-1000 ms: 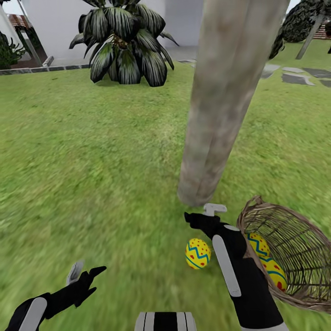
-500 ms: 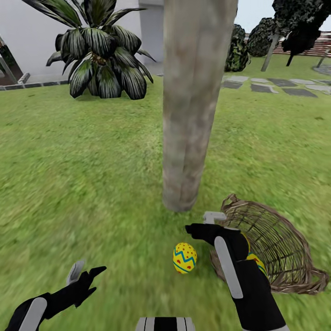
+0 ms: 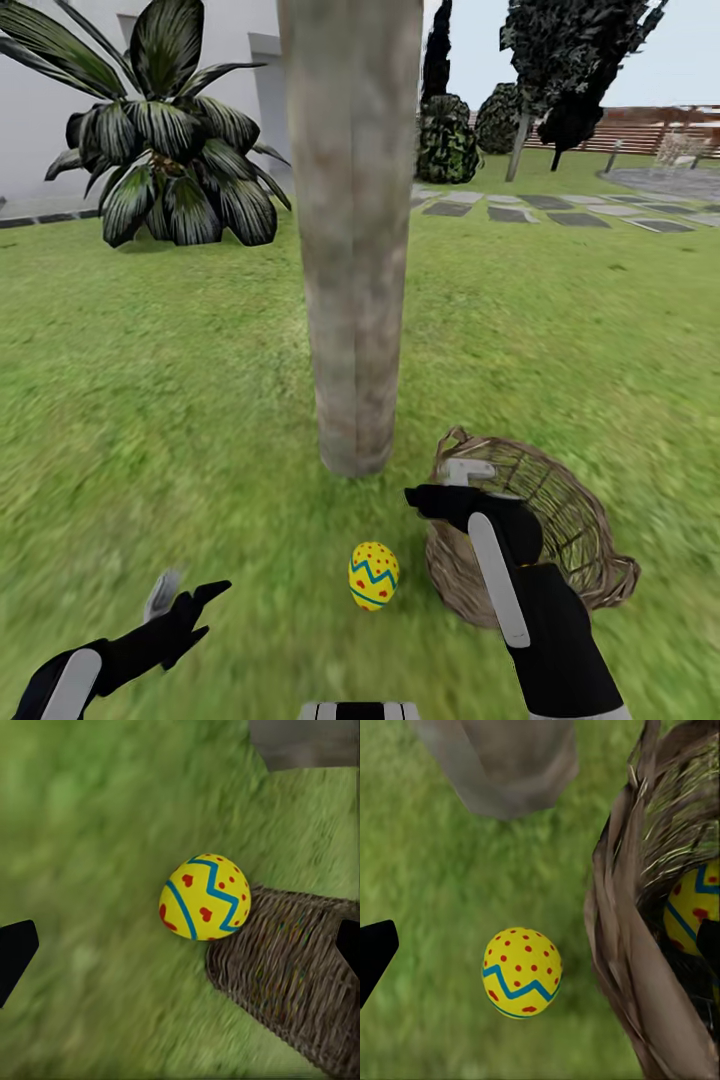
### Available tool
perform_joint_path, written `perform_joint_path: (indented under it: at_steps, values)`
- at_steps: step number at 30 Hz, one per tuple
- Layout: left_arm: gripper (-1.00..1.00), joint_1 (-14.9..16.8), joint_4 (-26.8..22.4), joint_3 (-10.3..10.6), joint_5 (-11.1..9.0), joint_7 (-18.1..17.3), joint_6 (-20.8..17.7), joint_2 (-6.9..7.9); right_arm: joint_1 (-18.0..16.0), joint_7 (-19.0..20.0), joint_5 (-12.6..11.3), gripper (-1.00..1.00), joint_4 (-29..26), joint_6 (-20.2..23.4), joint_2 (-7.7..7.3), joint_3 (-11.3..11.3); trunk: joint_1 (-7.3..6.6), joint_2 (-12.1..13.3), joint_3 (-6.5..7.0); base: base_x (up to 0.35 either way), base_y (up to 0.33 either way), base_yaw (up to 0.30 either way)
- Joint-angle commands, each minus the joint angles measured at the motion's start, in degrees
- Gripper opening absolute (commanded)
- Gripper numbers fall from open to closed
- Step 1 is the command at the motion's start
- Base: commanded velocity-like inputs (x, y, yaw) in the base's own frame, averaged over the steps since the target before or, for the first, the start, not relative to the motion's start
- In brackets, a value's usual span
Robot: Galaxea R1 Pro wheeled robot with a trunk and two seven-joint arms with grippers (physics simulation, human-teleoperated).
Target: Take the three Easter eggs out of the wicker basket on the lawn in the garden, then place them on the lawn next to a single tree (choose any tree) so that all three eggs are next to the same tree and none are left in the basket.
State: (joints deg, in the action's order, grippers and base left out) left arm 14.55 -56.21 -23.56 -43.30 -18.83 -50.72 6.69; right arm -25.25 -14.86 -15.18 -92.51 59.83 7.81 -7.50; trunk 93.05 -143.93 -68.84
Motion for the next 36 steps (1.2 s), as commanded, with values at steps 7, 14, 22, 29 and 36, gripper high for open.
perform_joint_path:
  at_steps: [7, 14, 22, 29, 36]
  values:
    - [1.0, -0.1, 0.2, -0.2, 0.3, -0.2, 0.9, -0.01, -0.2, -0.6, -0.6, 1.0, 0.0, 0.2, 0.01, -0.1, -0.19, 0.1, 1.72, 0.0, 0.0, -0.264]
    - [1.0, -1.1, 0.2, -0.5, 0.4, 0.1, 2.3, 0.04, -0.3, -0.6, -0.5, 1.0, 0.0, 0.2, -0.07, -0.1, -0.37, 0.2, 3.48, 0.0, 0.0, -0.264]
    - [1.0, -2.8, 0.2, -0.7, 0.5, 0.4, 5.7, 0.36, 0.0, -0.7, -0.6, 1.0, 0.0, 0.2, -2.44, 0.0, -0.58, 0.3, 5.49, 0.0, 0.0, -0.264]
    - [1.0, -4.0, 0.1, -0.8, 0.5, 0.2, 7.1, 0.83, 0.4, -0.7, -0.7, 1.0, 0.1, 0.2, -3.58, -0.7, -0.6, 0.3, 5.83, 0.0, 0.0, -0.18]
    - [1.0, -4.6, -0.2, -0.5, 0.4, 0.1, 9.7, 0.74, 0.5, -0.7, -0.8, 1.0, 0.7, 0.2, -3.69, -0.9, -0.6, 0.3, 5.85, 0.022, -0.151, -0.031]
